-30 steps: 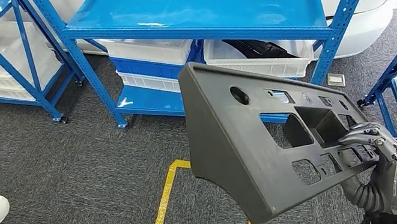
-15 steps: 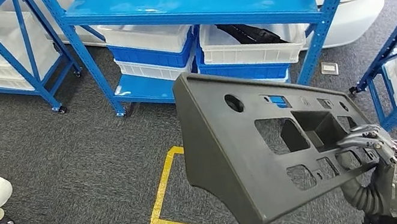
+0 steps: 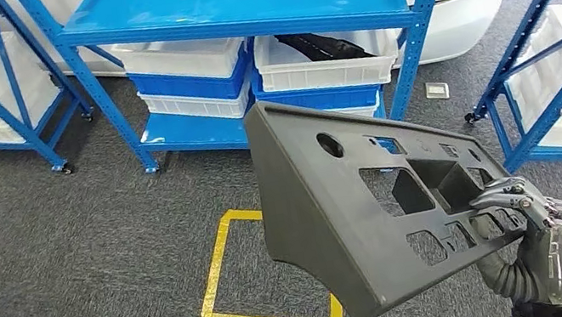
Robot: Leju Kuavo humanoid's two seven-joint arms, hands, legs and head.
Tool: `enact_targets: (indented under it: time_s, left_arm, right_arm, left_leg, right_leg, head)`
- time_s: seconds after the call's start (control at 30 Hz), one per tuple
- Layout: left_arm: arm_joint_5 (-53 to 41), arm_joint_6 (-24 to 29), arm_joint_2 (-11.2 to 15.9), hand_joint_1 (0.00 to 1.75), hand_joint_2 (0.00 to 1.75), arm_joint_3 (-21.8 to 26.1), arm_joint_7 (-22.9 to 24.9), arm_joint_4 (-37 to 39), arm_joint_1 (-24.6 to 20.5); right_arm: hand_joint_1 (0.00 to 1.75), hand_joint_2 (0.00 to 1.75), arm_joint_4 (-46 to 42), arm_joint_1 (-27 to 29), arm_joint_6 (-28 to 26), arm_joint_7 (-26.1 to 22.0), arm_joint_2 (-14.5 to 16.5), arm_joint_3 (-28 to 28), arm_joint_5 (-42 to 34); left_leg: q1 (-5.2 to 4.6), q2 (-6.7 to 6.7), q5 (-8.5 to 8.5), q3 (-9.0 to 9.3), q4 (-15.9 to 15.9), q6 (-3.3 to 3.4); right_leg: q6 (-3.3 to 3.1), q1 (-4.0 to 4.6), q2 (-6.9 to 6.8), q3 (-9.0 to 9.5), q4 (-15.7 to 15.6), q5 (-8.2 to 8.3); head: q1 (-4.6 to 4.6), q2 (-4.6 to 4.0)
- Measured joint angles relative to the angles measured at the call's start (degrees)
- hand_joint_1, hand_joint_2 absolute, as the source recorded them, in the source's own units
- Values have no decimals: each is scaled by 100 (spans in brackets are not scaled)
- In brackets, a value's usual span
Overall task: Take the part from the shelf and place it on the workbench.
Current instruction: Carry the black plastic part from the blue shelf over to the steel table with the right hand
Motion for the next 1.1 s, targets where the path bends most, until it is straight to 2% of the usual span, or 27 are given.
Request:
enact_targets:
  time_s: [0.07,0.13,0.2,0.23,0.27,0.3,0.33,0.37,0.4,0.43,0.47,0.5,0.53,0.57,0.6,0.63,0.7,0.73,0.77,0.8,0.83,0.87,0.93,0.97,1.0,1.07,1.1]
  left_arm:
    - [-9,-10,-4,0,175,25,7,-10,12]
    - [-15,-24,-12,0,175,35,3,-31,0]
    - [-27,-31,-22,0,175,55,-1,-44,14]
    - [-39,-32,-26,0,175,71,-2,-46,26]
    - [-52,-32,-31,0,175,86,-3,-46,35]
    - [-64,-32,-37,0,175,100,-4,-46,37]
    - [-73,-32,-44,0,175,110,-5,-46,36]
    - [-75,-32,-52,0,175,117,-5,-47,34]
    - [-78,-32,-58,0,175,121,-6,-48,33]
    - [-78,-32,-63,0,175,124,-7,-49,34]
    - [-81,-32,-64,0,175,128,-10,-51,36]
    - [-87,-32,-64,0,175,132,-14,-55,37]
    - [-105,-32,-66,0,175,134,-23,-64,39]
    - [-134,-30,-68,0,175,136,-39,-79,37]
    - [-173,-24,-70,0,175,142,-60,-97,35]
    - [-220,-10,-71,0,175,151,-86,-116,38]
    - [-316,26,-71,0,175,179,-120,-139,66]
    - [-366,41,-72,0,175,192,-127,-144,90]
    - [-419,49,-73,0,175,206,-127,-150,114]
    - [-474,54,-75,0,175,225,-127,-162,134]
    - [-532,52,-78,0,175,246,-125,-178,147]
    - [-602,41,-80,0,175,277,-120,-199,155]
    - [-772,-12,-98,0,175,372,-104,-240,165]
    - [-878,-62,-118,0,175,439,-89,-261,174]
    - [-1002,-130,-153,0,175,520,-73,-284,185]
    - [-1298,-308,-257,0,175,727,-39,-350,201]
    - [-1437,-393,-317,0,175,844,-27,-387,204]
  right_arm:
    - [175,175,2,4,7,-4,8,1,-18]
    - [175,175,3,10,5,-5,9,-5,-25]
    - [175,175,5,23,-3,-6,10,-17,-27]
    - [175,175,6,42,-9,-6,14,-27,-28]
    - [175,175,7,69,-15,-4,18,-38,-32]
    - [175,175,8,96,-21,-2,24,-49,-35]
    - [175,175,8,116,-26,0,29,-61,-38]
    - [175,175,8,126,-29,2,34,-72,-40]
    - [175,175,8,129,-33,3,39,-83,-40]
    - [175,175,7,131,-36,3,45,-94,-40]
    - [175,175,7,136,-41,4,52,-105,-40]
    - [175,175,6,143,-46,8,58,-116,-37]
    - [175,175,4,156,-51,19,65,-127,-27]
    - [175,175,1,173,-57,33,72,-138,-11]
    - [175,175,-10,191,-64,54,82,-152,9]
    - [175,175,-21,207,-74,75,93,-167,30]
    - [175,175,-52,242,-114,103,113,-198,57]
    - [175,175,-66,269,-143,109,121,-217,62]
    - [175,175,-82,309,-178,112,129,-246,63]
    - [175,175,-98,354,-212,114,135,-279,57]
    - [175,175,-115,394,-238,119,138,-316,56]
    - [175,175,-133,426,-254,126,140,-354,69]
    - [175,175,-176,459,-256,158,144,-416,156]
    - [175,175,-197,469,-244,185,148,-439,229]
    - [175,175,-214,480,-226,217,153,-457,317]
    - [175,175,-233,518,-194,290,165,-474,540]
    - [175,175,-236,540,-186,318,171,-476,660]
  left_leg:
    - [-24,136,29,7,-92,28]
    - [-19,294,67,29,-209,90]
    - [-24,444,85,27,-255,134]
    - [-29,520,86,17,-253,145]
    - [-35,593,85,12,-251,145]
    - [-38,662,85,9,-247,145]
    - [-38,729,82,9,-239,141]
    - [-37,792,77,11,-227,133]
    - [-46,850,66,10,-206,117]
    - [-61,902,51,8,-183,94]
    - [-77,947,39,6,-163,70]
    - [-93,993,32,7,-150,48]
    - [-96,1043,30,12,-145,26]
    - [-83,1057,20,11,-136,-1]
    - [-66,990,-36,-3,-86,-35]
    - [-47,863,-164,-53,54,-68]
    - [-27,554,-587,-289,672,-112]
    - [-23,476,-794,-441,1064,-120]
    - [-20,444,-915,-556,1371,-124]
    - [-16,433,-926,-595,1505,-123]
    - [-9,421,-822,-528,1411,-116]
    - [1,379,-637,-364,1113,-104]
    - [31,119,-307,34,341,-74]
    - [39,6,-234,156,85,-63]
    - [35,-62,-221,204,-35,-51]
    - [5,37,-206,187,-68,-1]
    - [-3,110,-177,176,-87,46]
  right_leg:
    - [74,-18,79,-63,-4,28]
    - [91,10,-94,-217,195,-87]
    - [57,25,-332,-562,849,-378]
    - [53,25,-373,-757,1241,-511]
    - [70,23,-388,-897,1528,-582]
    - [108,20,-400,-933,1606,-560]
    - [162,18,-428,-844,1434,-447]
    - [215,17,-501,-653,1061,-279]
    - [240,21,-631,-437,622,-123]
    - [235,40,-735,-260,265,4]
    - [203,54,-802,-164,55,75]
    - [158,68,-810,-155,-16,102]
    - [119,77,-742,-180,-10,127]
    - [79,47,-682,-188,-10,147]
    - [42,26,-627,-198,-16,169]
    - [0,3,-574,-195,-21,195]
    - [-67,-9,-470,-221,-22,239]
    - [-90,-3,-413,-241,-18,256]
    - [-100,2,-348,-257,-13,267]
    - [-103,4,-280,-271,-4,277]
    - [-100,4,-208,-280,7,284]
    - [-91,2,-133,-286,20,289]
    - [-63,15,8,-309,54,304]
    - [-37,23,72,-336,67,319]
    - [0,32,139,-375,74,342]
    - [90,32,257,-466,71,396]
    - [119,29,211,-518,102,391]
  head:
    - [-6,0]
    - [9,0]
    - [31,0]
    - [38,0]
    - [40,0]
    - [42,0]
    - [42,1]
    - [44,1]
    - [45,1]
    - [44,1]
    - [42,0]
    - [39,0]
    - [36,0]
    - [37,0]
    - [37,0]
    - [35,0]
    - [28,0]
    - [28,0]
    - [29,0]
    - [29,0]
    - [31,0]
    - [30,0]
    - [31,0]
    - [32,0]
    - [34,0]
    - [36,0]
    - [37,0]
